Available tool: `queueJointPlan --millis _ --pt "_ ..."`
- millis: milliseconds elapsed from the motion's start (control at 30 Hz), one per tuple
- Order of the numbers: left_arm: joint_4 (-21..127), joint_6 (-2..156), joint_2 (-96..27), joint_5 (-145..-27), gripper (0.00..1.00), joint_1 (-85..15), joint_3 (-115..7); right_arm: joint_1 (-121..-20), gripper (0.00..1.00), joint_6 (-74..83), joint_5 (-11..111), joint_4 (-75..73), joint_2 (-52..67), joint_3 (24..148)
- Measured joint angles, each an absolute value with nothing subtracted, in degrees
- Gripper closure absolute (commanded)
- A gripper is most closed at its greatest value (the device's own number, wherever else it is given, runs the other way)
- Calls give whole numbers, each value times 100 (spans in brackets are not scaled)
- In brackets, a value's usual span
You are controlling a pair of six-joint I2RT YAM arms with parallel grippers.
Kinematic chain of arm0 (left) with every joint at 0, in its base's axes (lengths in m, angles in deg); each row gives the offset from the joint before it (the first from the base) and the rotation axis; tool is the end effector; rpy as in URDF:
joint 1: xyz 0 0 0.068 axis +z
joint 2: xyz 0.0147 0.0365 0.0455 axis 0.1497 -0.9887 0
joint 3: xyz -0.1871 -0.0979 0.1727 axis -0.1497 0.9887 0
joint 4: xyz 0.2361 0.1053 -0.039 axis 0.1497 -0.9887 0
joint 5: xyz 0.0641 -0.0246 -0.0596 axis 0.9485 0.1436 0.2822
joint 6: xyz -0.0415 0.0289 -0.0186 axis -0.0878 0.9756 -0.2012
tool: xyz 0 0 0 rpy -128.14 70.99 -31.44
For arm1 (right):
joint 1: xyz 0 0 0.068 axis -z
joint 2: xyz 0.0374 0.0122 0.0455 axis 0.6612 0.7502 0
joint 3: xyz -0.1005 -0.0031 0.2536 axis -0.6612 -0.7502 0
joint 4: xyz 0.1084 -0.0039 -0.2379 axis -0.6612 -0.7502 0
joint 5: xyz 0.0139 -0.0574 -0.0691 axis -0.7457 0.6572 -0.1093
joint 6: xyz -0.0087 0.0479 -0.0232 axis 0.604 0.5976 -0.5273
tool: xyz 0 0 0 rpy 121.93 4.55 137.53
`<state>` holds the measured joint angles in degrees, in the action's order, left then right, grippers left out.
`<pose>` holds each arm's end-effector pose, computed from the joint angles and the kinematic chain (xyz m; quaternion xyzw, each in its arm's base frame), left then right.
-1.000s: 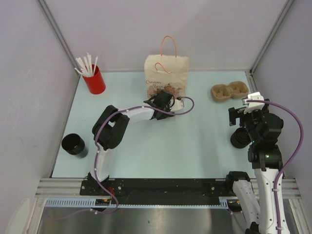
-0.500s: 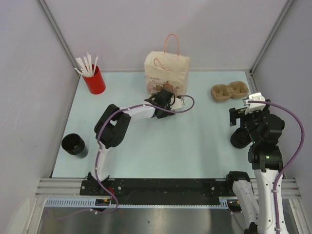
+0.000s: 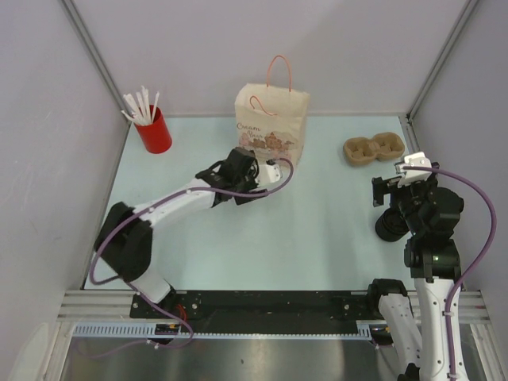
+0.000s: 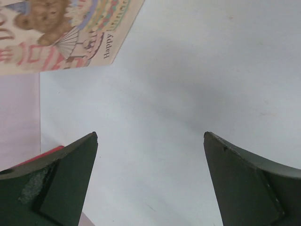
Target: Pack the takeout coffee
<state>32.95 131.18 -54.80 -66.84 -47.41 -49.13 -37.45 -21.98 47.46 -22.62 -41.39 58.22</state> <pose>0.2890 -0.2237 0.2339 0.5763 0.7230 0.1022 0.3670 0.1262 -0.0022 0.3650 -0.1639 0.7286 -0.0700 0.6614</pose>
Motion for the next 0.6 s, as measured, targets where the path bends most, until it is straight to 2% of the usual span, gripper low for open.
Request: queueJointPlan --millis 333,600 --pt "2248 12511 -2693 -7264 1 -4663 -4498 -3854 0 -2198 4692 -2265 -4209 5822" --pt "1667 11967 -1089 -7369 1 -3450 -4286 -4092 0 -2200 4689 -2267 -4193 5820"
